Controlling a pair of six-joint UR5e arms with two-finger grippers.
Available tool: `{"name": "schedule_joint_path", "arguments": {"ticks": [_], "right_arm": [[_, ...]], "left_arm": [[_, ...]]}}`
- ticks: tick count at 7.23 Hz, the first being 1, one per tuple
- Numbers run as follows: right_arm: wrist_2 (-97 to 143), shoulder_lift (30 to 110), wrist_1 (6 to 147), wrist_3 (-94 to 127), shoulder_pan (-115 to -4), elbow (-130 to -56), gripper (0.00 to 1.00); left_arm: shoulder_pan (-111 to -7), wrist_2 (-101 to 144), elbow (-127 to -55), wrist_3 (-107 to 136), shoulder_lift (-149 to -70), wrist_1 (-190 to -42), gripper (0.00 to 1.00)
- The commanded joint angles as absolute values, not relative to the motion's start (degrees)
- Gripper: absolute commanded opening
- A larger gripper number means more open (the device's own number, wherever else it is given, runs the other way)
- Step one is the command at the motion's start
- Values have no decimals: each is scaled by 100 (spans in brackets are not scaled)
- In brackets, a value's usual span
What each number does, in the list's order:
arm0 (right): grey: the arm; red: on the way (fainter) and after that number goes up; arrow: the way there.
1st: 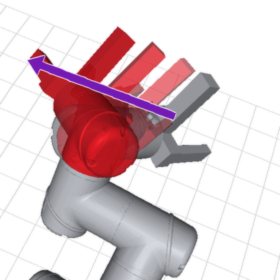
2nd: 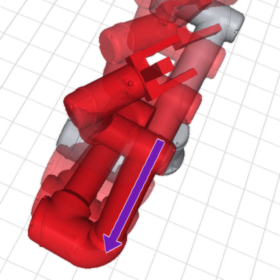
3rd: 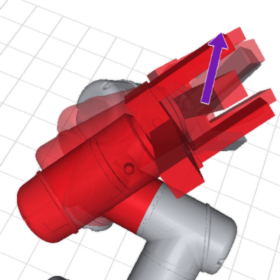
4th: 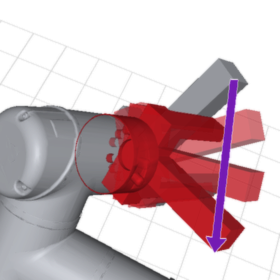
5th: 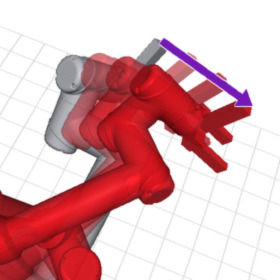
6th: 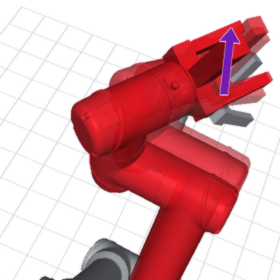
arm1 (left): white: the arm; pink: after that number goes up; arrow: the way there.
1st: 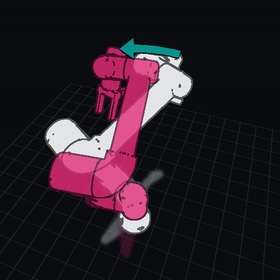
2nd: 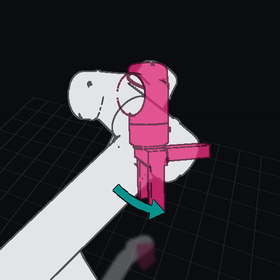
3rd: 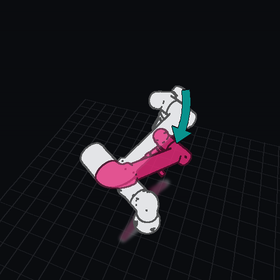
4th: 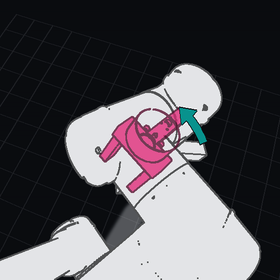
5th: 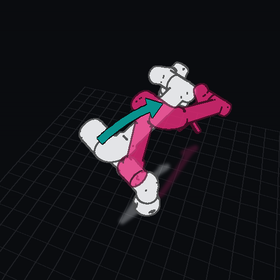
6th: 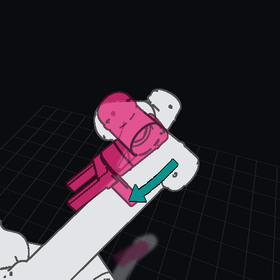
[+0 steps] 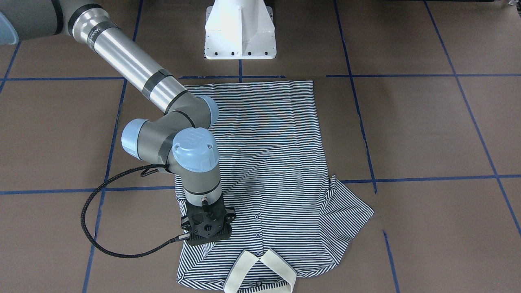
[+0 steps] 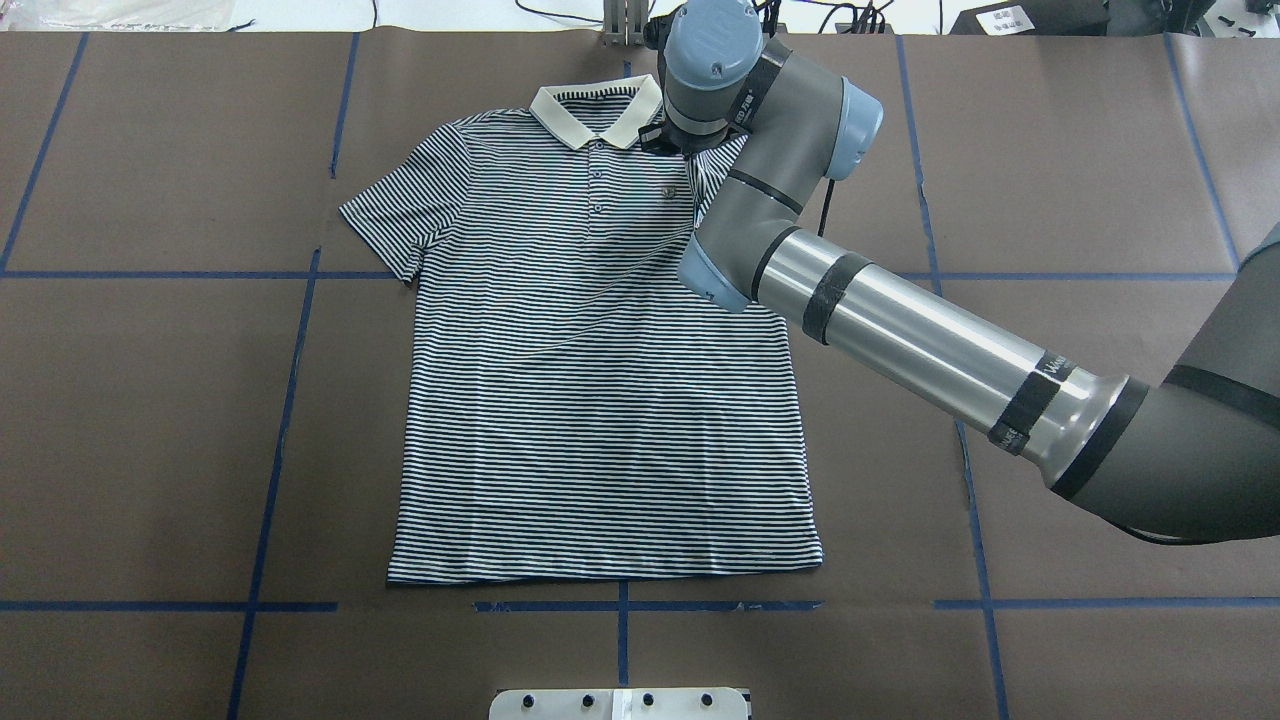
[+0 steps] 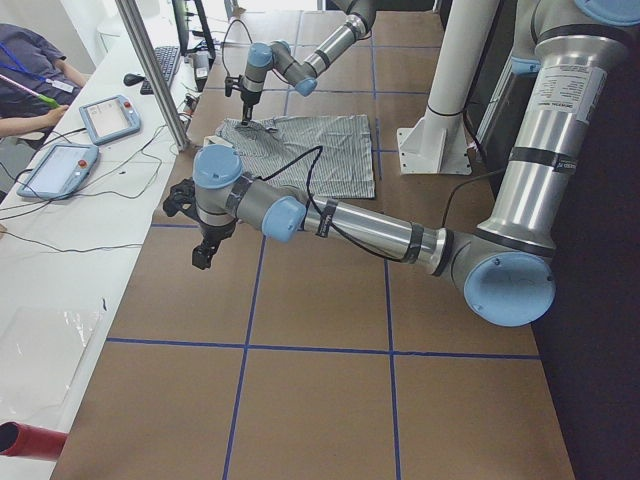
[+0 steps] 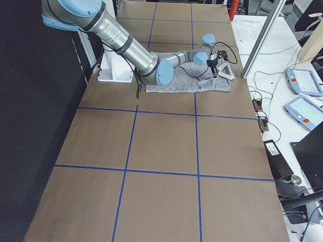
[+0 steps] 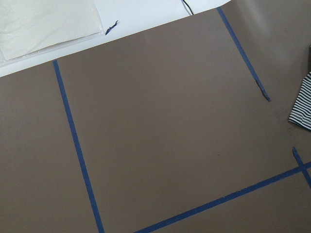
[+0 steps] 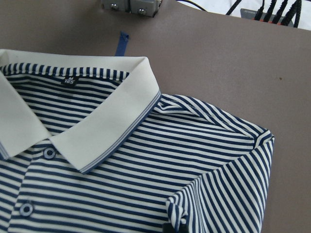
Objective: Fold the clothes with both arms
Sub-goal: 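Grasp the sleeve and fold it inward toward the collar with the right gripper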
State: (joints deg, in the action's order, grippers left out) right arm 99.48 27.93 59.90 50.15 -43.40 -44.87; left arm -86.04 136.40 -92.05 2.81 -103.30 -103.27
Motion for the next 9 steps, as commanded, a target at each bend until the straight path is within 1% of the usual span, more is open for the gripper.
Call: {"name": "schedule_joint_path", "arguments": {"ticks": [1,2,3,5,6,7,8,9], "right_arm": [[9817,2637,5485,5018,-4333,-4043,0],[9843,2611,5467,5019,-4333,-4052,91],[9896,2602,5449,5027,-4324,-4078,100],[10019,2593,5449,5054,-4289,-4271,100],[10246,2593,5458,5176,-4298,-4358,100],[10631,2628,5519,5603,-4324,-4551,100],[11078,2932,6024,5651,-4411,-5240,100],[11422,3344,6917,5608,-4604,-6265,100]], "left_arm": [[-8604,13641,-9202,290,-10371,-10327,100],[-8604,13632,-9193,290,-10406,-10318,100],[-8604,13623,-9185,307,-10424,-10318,100],[-8596,13606,-9167,343,-10485,-10318,100],[-8596,13605,-9089,543,-10633,-10336,100],[-8448,13553,-9123,1250,-10861,-10362,100],[-7907,13483,-9140,2310,-11107,-10380,100],[-7231,13100,-9115,3382,-11388,-10467,100]]}}
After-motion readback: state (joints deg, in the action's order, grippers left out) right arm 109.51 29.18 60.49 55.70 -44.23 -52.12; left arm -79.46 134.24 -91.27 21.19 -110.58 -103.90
